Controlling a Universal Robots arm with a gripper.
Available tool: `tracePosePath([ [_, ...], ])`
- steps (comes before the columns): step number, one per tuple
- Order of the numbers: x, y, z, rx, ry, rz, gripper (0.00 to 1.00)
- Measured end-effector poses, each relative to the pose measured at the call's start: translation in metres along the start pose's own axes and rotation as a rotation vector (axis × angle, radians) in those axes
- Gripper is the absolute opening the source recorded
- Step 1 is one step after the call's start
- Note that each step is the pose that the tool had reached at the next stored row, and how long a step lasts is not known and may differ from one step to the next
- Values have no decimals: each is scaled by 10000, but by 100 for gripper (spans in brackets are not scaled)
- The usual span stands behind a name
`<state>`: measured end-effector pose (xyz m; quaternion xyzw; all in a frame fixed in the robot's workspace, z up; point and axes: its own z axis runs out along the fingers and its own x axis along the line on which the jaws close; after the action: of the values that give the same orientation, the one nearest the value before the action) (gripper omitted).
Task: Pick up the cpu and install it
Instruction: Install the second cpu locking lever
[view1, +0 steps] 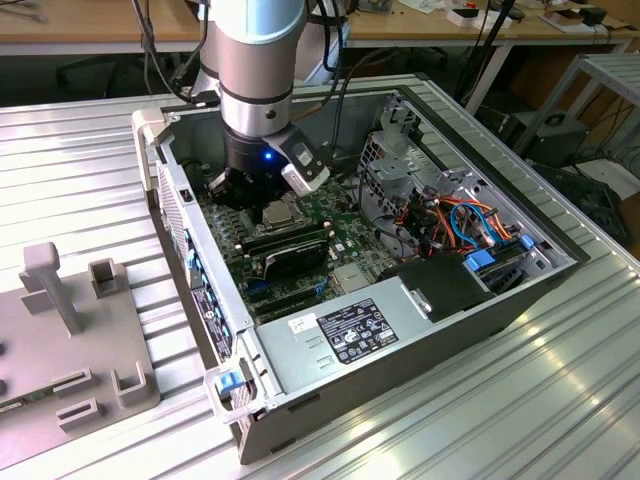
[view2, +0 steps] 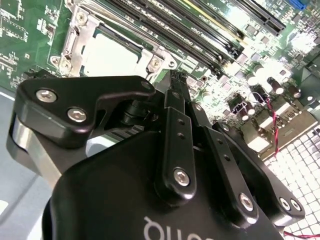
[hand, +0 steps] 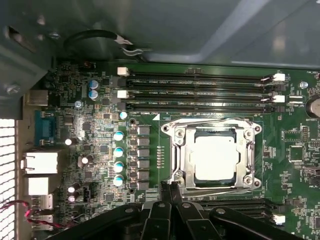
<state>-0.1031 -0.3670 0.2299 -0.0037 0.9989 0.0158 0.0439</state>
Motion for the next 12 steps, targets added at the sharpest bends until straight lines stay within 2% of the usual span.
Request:
tracePosePath([
  [3, -65, -1, 5, 0, 156, 7, 11],
  [5, -106, -1, 8, -1, 282, 9, 11],
  [6, -136, -1, 10, -1, 372, 11, 11],
  [12, -140, -1, -1, -1, 377, 13, 11],
])
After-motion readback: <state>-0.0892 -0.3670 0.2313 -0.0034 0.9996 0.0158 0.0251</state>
